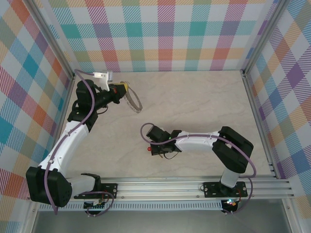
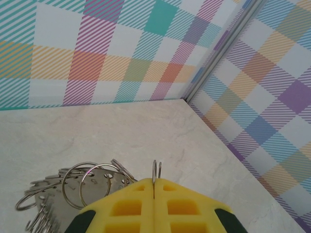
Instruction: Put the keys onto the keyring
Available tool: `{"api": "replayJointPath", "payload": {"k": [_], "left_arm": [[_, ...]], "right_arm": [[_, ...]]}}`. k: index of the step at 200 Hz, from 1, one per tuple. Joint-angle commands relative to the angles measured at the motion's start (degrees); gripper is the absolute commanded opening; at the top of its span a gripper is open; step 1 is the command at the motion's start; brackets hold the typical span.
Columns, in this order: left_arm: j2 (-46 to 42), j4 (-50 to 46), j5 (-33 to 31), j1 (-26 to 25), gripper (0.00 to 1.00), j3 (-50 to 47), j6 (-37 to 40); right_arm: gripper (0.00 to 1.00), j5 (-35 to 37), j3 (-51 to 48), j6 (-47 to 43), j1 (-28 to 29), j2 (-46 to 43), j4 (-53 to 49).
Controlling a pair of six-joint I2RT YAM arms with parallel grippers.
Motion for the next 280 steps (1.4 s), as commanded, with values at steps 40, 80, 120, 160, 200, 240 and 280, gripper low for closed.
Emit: {"api": "replayJointPath", "payload": {"k": [40,80,120,160,200,240,280], "left_arm": [[0.22,3.97,1.64,0.89,0.00,0.48,-1.17],[0.19,3.93,1.74,0.90,0.00,0.52,-1.33],[0.05,3.96,1.82,0.89,0.00,0.57,-1.46],[0.06,4.05,1.84,0.89,0.00,0.65,-1.70],[-0.11,3.96,1.77,0.88,0.00,0.79,-1.51],[-0.16,3.61,1.59,0.89,0.00,0.92,-1.27],[-0.17,3.54,1.30,0.89,0.00,0.93,-1.06]], "right_arm": [[0.00,-1.30,-2.94,1.77,-1.01,-1.94,2.92],[0.00,-0.48,-4.28,1.86,-1.59,-4.45,2.78],[0.14,0.65,-4.83,1.70,-2.42,-6.28,1.56],[0.37,1.53,-4.84,1.27,-2.68,-7.47,0.07],[0.49,1.18,-2.67,-0.87,-2.43,-6.66,-3.02],[0.50,2.76,0.61,-5.91,-0.77,-4.74,-7.39],[0.50,5.05,4.48,-8.46,0.57,-1.59,-10.60]]}}
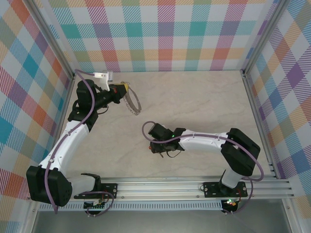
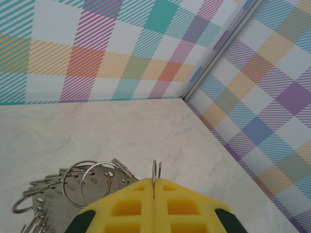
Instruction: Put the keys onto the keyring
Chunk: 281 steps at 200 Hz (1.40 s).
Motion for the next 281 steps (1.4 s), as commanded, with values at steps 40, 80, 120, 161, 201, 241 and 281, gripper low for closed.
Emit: {"api": "replayJointPath", "payload": {"k": [40,80,120,161,201,241,281], "left_arm": [[-0.37,3.42,0.81,0.89,0.00,1.02,0.27],[-0.19,3.34,0.80,0.90,0.00,1.17,0.20],[-0.30,3.22,0.73,0.90,0.00,1.10,0.24],[-0.37,3.17,0.79,0.88,0.00,1.11,0.18],[-0.50,3.09,0.77,0.86,0.00,1.03,0.27],[-0.50,3.00,0.79,0.88,0.00,1.05,0.27],[-0.51,2.99,0.74,0.86,0.00,0.90,0.27]], "right_arm": [[0.48,4.24,4.98,-4.46,1.78,5.44,-5.73],[0.43,4.72,6.23,-5.33,2.10,7.22,-6.01],[0.42,4.18,6.84,-5.74,2.04,8.52,-5.55],[0.41,4.33,7.18,-5.89,2.10,9.42,-5.56],[0.38,4.47,7.02,-5.77,2.09,10.05,-4.78],[0.35,4.51,7.15,-5.74,2.17,10.78,-4.42],[0.30,4.44,7.20,-5.74,2.02,11.27,-4.29]]}}
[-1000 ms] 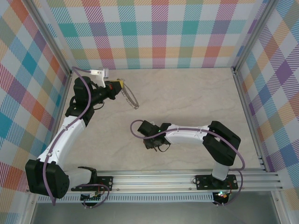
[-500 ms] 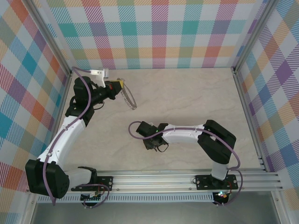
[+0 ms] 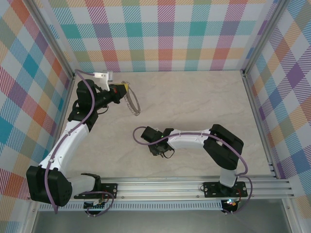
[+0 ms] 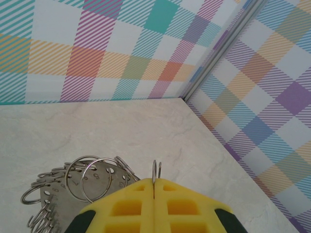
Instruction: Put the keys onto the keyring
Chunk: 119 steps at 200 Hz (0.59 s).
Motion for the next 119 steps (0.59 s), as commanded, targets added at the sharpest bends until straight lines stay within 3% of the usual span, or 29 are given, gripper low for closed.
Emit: {"api": "replayJointPath", "payload": {"k": [1,68,119], "left_arm": [[-0.57,2.99,0.75,0.88,0.00,0.86,0.31],[-0.55,3.12,0.83,0.88,0.00,0.83,0.18],[-0.48,3.18,1.10,0.89,0.00,0.88,0.18]], "right_arm": [[0.29,0.72,1.21,-0.34,0.27,1.19,-0.13],[0.13,0.70,0.68,-0.69,0.28,0.02,-0.60],[0.11,0.79,-0.53,-0.95,0.02,-1.83,-0.77]]}}
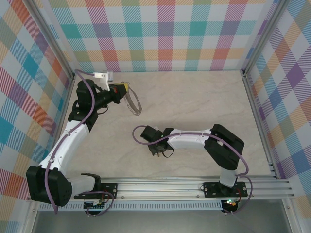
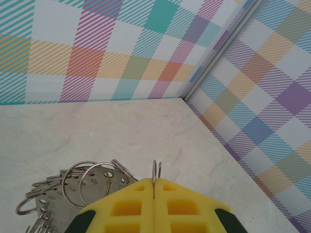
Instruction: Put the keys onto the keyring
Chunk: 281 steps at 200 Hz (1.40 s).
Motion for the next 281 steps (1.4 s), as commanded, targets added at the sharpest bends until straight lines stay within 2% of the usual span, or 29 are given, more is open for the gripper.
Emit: {"api": "replayJointPath", "payload": {"k": [1,27,49,60,139,201,238,281], "left_arm": [[-0.47,3.18,1.10,0.89,0.00,0.85,0.18],[-0.44,3.26,1.19,0.90,0.00,0.91,0.14],[-0.44,3.17,1.26,0.90,0.00,1.01,0.16],[-0.50,3.19,1.19,0.88,0.00,1.01,0.10],[-0.47,3.08,1.66,0.90,0.00,1.10,-0.07],[0.26,1.26,4.52,-0.04,0.00,2.86,1.10],[1.52,-3.27,5.53,-4.13,0.00,5.91,6.15],[2.40,-2.49,5.91,-9.24,0.00,6.04,11.16]], "right_arm": [[0.11,-0.12,-0.93,-0.76,0.03,-1.36,-1.49],[0.03,-0.40,-1.80,-0.59,-0.20,-1.67,-0.98],[0.04,-0.67,-2.17,-0.50,-0.28,-1.92,-0.60],[0.00,-0.80,-2.35,-0.41,-0.38,-2.00,-0.36],[0.00,-3.30,-5.88,0.64,-2.06,-6.28,3.86],[0.00,-9.96,-13.49,0.73,-6.15,-19.55,13.69],[0.00,-13.86,-19.11,0.51,-10.88,-30.34,20.34],[0.00,-16.70,-22.84,-2.05,-17.58,-43.24,25.28]]}}
